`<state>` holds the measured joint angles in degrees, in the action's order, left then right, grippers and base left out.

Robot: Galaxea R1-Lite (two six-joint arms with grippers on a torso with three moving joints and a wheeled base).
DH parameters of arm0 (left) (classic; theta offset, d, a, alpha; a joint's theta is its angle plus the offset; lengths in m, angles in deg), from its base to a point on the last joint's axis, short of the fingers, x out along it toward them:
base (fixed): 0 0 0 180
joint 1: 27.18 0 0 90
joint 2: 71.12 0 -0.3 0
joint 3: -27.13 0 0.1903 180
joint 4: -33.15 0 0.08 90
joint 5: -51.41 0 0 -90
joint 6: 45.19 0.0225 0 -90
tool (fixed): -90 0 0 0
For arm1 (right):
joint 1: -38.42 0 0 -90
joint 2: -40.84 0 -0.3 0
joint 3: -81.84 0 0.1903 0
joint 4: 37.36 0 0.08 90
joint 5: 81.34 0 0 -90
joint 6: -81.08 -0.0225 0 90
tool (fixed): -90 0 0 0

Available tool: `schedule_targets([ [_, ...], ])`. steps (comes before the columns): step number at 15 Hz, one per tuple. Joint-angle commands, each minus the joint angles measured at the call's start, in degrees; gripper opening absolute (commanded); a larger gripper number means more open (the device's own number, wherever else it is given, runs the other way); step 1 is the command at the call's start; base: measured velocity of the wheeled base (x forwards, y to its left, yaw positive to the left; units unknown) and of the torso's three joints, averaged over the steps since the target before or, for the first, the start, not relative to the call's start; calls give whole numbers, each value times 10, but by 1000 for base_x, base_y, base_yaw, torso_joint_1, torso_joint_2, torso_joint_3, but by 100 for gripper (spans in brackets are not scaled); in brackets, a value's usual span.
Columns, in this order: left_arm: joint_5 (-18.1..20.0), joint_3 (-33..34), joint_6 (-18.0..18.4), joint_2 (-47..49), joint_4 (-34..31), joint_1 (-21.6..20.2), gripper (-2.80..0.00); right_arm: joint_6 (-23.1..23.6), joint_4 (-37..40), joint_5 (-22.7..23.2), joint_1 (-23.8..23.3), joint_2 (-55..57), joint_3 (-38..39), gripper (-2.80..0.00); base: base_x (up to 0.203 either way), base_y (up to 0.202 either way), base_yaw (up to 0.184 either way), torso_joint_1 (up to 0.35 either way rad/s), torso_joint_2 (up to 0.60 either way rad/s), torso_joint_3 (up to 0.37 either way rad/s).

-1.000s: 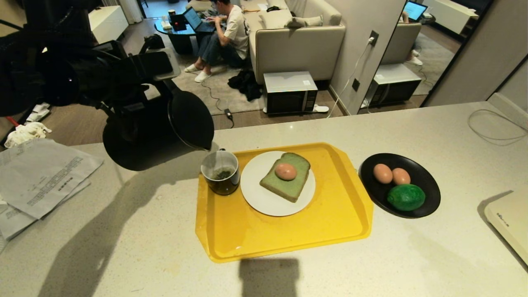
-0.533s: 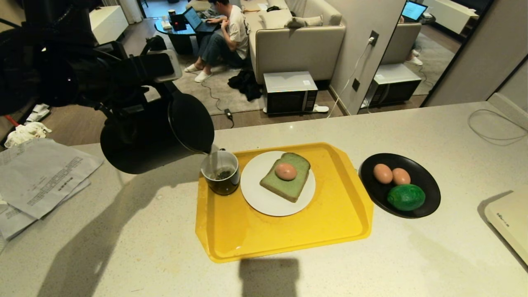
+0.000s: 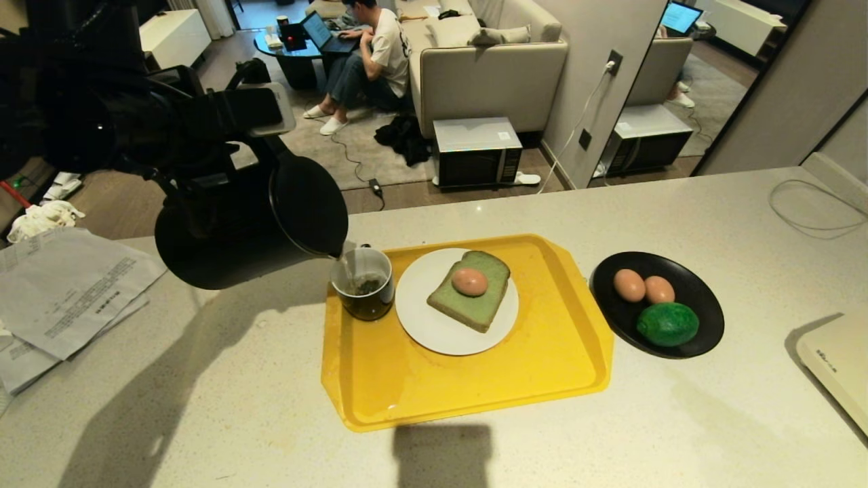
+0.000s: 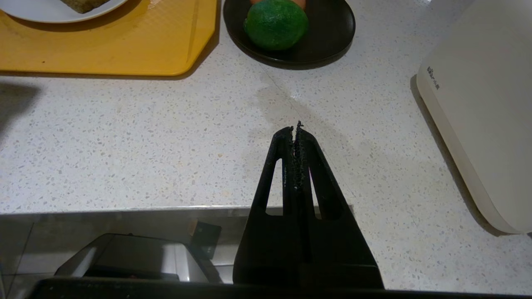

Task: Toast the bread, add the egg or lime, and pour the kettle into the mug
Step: Pour water into a cup

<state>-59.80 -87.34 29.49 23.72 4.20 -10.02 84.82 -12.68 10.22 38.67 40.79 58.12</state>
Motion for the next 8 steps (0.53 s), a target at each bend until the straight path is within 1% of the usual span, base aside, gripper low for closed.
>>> schedule_targets([
  [1,-1,0,4,-3,1,0,-280,0,0,0,0,0,0,-280,0,0,0,0,0,0],
  [6,-3,-3,3,-5,5,0,-280,0,0,0,0,0,0,-280,0,0,0,0,0,0],
  [8,-11,-2,3,-10,5,0,-280,0,0,-1,0,0,0,-280,0,0,0,0,0,0],
])
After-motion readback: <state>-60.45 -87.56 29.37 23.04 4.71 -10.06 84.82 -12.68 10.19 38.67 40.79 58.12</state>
